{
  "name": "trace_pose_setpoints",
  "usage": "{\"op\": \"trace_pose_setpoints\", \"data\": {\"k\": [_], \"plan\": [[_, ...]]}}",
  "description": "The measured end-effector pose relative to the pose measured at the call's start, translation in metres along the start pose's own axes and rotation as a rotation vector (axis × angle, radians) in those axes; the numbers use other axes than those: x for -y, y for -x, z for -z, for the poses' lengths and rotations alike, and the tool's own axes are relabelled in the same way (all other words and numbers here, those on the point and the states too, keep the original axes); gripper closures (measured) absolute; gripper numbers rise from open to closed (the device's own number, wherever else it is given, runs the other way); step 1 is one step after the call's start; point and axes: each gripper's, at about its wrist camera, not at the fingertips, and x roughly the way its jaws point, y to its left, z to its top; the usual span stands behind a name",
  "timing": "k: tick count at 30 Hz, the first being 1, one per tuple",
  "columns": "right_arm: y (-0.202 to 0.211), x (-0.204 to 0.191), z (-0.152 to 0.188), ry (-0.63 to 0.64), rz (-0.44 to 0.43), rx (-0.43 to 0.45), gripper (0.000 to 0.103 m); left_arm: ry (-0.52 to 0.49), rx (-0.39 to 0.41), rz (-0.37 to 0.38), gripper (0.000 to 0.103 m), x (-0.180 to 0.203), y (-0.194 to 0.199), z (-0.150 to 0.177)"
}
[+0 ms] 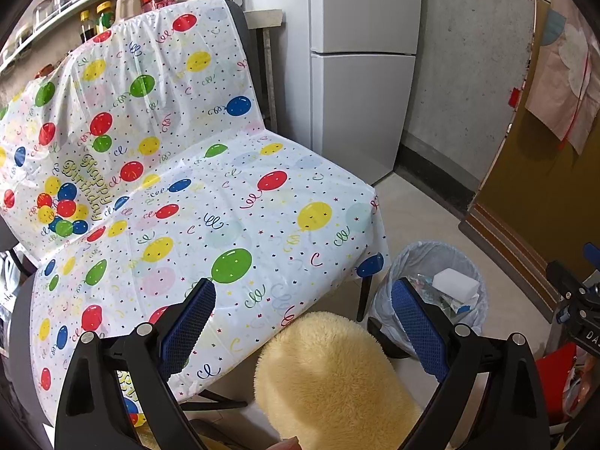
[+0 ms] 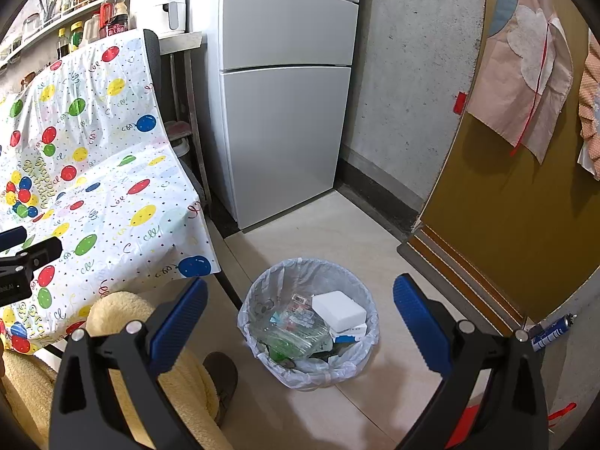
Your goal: Collect trash
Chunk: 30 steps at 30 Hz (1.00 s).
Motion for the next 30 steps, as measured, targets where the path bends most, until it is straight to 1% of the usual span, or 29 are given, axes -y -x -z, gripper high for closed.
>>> {"op": "trace_pose_setpoints", "data": {"k": [30], "plan": [[-0.0028, 0.0002, -0.0004, 0.002, 0.002, -0.003, 0.006, 0.003, 0.000, 0.002, 0.009, 0.0008, 0.0014, 0.0026]]}}
